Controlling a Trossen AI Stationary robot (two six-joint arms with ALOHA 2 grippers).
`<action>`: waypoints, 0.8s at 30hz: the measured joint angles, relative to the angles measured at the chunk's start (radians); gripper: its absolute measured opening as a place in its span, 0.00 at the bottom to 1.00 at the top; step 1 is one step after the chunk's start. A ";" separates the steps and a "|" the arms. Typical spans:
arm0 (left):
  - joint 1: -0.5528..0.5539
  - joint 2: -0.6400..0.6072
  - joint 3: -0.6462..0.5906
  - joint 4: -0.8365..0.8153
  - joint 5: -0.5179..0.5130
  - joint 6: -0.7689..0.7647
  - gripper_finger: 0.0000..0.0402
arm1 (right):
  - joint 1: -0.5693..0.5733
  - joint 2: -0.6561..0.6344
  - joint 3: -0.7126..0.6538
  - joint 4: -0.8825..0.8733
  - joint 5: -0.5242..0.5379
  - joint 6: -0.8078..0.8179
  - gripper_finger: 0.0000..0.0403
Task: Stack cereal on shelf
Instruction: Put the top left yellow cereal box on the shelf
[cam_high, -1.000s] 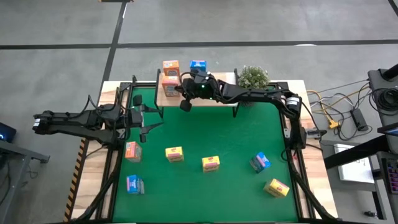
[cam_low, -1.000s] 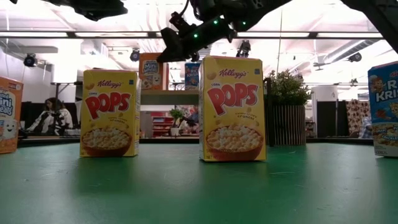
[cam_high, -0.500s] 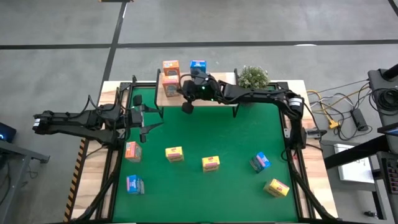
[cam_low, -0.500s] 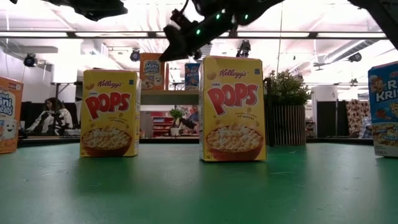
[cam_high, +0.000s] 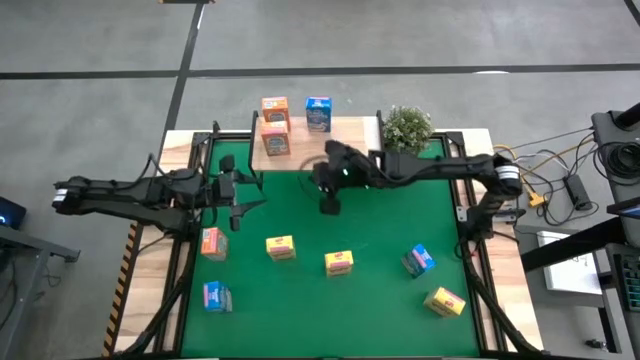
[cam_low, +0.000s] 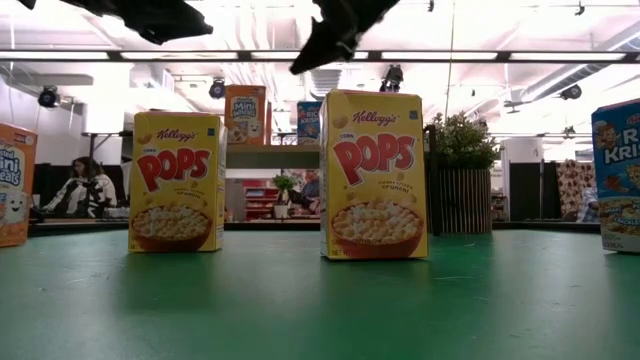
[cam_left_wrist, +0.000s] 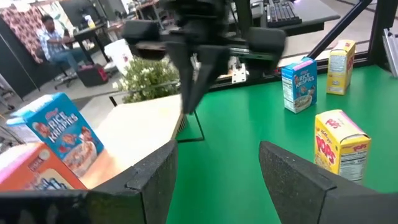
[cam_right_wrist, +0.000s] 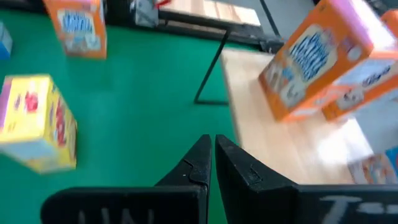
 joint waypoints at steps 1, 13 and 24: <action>0.000 0.005 0.000 -0.002 0.001 -0.015 0.52 | 0.013 -0.019 -0.039 0.019 0.024 0.000 0.03; -0.001 0.087 0.057 -0.028 0.251 -0.333 0.52 | 0.097 -0.300 -0.509 0.400 0.091 -0.017 0.03; -0.057 0.301 0.321 -0.401 0.328 -0.545 0.52 | 0.101 -0.493 -0.740 0.614 0.073 -0.048 0.03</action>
